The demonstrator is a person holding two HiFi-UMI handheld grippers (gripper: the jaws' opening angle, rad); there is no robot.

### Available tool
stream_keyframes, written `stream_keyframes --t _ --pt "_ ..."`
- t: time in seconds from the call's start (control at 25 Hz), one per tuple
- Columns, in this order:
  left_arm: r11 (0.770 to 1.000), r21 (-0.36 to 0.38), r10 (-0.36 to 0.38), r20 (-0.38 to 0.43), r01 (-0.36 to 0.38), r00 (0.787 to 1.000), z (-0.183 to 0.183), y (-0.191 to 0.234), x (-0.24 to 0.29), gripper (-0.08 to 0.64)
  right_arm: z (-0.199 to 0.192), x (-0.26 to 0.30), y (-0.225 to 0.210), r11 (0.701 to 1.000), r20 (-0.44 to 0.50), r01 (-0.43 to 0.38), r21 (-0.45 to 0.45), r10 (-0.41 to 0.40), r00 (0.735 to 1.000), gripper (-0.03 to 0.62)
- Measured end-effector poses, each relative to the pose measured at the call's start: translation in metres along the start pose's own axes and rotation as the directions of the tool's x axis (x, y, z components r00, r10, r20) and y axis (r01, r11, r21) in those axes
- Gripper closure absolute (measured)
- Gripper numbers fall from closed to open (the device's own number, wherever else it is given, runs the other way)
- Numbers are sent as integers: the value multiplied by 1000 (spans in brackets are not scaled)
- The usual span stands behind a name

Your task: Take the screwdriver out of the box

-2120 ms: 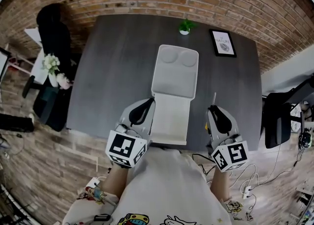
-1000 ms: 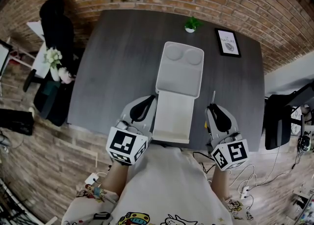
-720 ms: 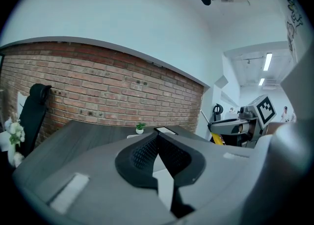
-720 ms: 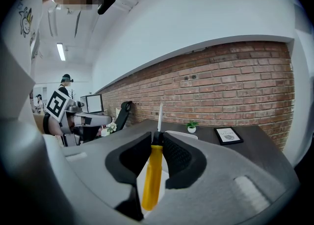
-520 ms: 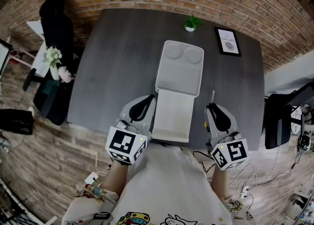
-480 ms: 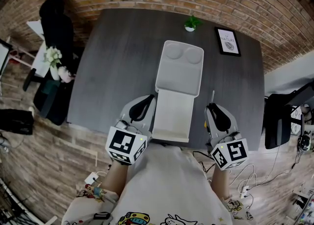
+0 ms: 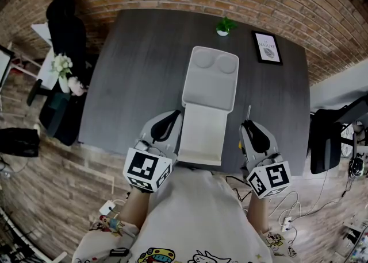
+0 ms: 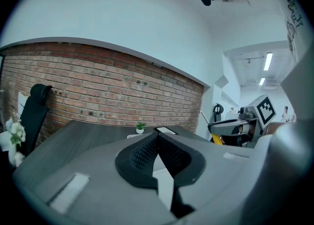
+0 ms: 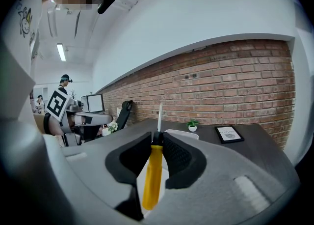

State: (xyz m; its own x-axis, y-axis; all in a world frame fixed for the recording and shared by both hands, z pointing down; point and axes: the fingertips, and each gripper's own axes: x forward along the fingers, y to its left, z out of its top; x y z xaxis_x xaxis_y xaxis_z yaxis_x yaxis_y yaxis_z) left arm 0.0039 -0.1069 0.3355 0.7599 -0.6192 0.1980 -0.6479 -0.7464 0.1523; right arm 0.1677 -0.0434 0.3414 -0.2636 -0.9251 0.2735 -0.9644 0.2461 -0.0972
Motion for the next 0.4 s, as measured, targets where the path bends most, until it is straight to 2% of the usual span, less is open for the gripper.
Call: stream_keyframes --t 0.4 --pt "1000 1 -1 2 1 1000 -2 0 0 555 -2 -1 -1 1000 3 0 7 0 1000 517"
